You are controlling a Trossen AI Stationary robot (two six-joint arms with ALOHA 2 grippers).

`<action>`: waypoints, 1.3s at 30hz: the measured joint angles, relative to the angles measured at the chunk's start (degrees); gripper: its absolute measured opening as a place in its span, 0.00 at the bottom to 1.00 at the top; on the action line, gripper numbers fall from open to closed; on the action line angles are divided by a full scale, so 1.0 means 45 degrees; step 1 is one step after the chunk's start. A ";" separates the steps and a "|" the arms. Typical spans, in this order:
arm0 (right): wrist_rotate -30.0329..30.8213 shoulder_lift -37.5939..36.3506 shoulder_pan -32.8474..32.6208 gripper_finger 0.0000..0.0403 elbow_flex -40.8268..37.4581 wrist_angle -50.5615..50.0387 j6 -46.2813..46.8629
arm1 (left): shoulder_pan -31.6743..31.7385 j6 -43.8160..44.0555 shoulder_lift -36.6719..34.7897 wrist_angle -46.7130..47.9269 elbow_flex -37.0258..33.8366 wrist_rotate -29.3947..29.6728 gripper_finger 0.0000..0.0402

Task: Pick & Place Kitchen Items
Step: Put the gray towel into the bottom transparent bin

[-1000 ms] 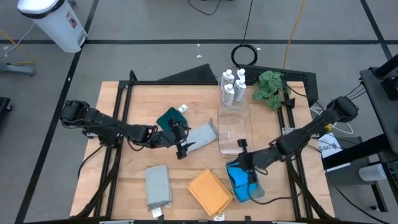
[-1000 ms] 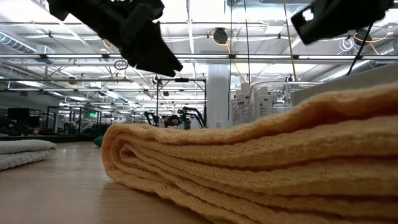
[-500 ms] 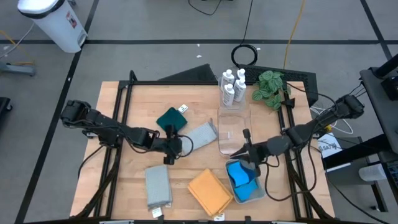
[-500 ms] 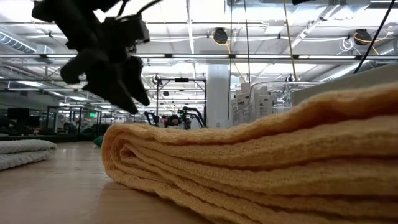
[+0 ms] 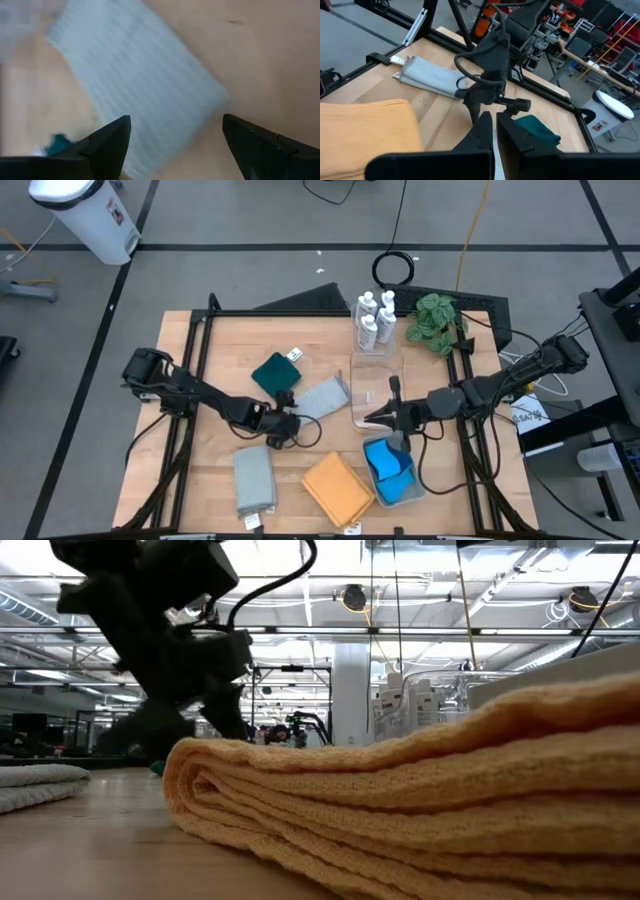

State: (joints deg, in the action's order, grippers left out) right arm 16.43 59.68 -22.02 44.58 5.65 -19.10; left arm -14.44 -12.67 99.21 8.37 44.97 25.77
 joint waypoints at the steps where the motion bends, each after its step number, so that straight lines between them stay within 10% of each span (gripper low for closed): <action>1: -0.0002 0.0000 0.0000 0.00 0.0000 0.0000 0.0052 | 0.0012 -0.0074 0.0085 -0.0171 0.0000 0.0344 0.80; 9: -0.0017 0.0000 -0.0010 0.00 0.0000 -0.0058 0.0128 | 0.0190 -0.1043 0.0129 -0.1280 -0.0053 0.0936 0.70; 25: -0.0019 0.0000 -0.0010 0.00 0.0000 -0.0073 0.0424 | 0.1307 0.2892 -0.0108 -0.0901 -0.0070 -0.0059 0.06; 39: 0.0345 0.2025 0.0494 0.10 -0.0005 0.2193 0.0361 | 0.1113 0.7955 -0.2276 0.4943 0.4063 -0.0516 0.04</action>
State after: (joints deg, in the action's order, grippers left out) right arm 17.98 68.79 -19.80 44.56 15.52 -17.47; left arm -9.43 23.13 88.97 30.62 63.26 23.45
